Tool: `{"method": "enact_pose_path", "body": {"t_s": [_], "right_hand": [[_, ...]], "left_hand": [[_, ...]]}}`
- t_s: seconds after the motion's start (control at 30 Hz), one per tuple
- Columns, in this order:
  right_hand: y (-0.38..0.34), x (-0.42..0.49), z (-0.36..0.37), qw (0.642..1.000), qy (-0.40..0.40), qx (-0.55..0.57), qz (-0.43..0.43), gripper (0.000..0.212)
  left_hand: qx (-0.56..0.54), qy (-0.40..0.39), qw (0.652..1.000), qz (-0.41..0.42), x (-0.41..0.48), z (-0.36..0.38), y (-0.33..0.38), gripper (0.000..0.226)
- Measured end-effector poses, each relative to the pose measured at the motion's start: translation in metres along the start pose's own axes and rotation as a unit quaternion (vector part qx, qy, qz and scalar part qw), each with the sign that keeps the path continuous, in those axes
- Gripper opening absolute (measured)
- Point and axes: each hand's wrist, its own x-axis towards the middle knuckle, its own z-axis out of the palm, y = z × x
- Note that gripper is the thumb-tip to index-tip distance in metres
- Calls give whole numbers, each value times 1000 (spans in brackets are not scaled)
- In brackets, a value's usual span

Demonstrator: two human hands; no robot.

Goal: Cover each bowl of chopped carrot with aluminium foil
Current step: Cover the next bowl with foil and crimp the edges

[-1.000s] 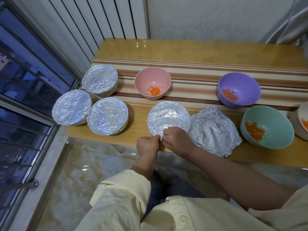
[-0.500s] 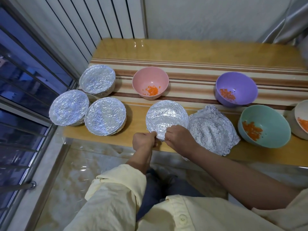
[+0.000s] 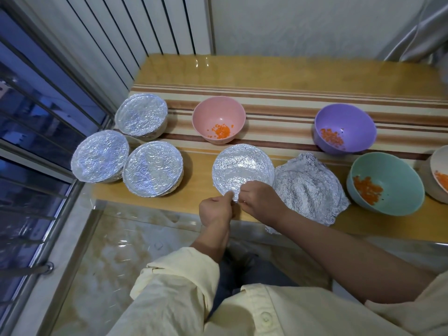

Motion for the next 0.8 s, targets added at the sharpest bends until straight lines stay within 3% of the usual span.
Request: {"method": "enact_pose_path", "body": {"t_s": [0.2,0.37,0.5,0.8], "right_hand": [[0,1,0,1000,9,10,-4,21],[1,1,1,1000,18,23,3,24],[1,1,1,1000,22,18,-1,24],[2,0,2,999,11,36,1,19]], "left_hand": [[8,1,1000,-5,13,1,-5,9],[19,-2,1000,-15,3,2,-2,27],[21,18,1000,-4,1,5,-1,17],[31,19,999,-13,-6,6,-2,25]]}}
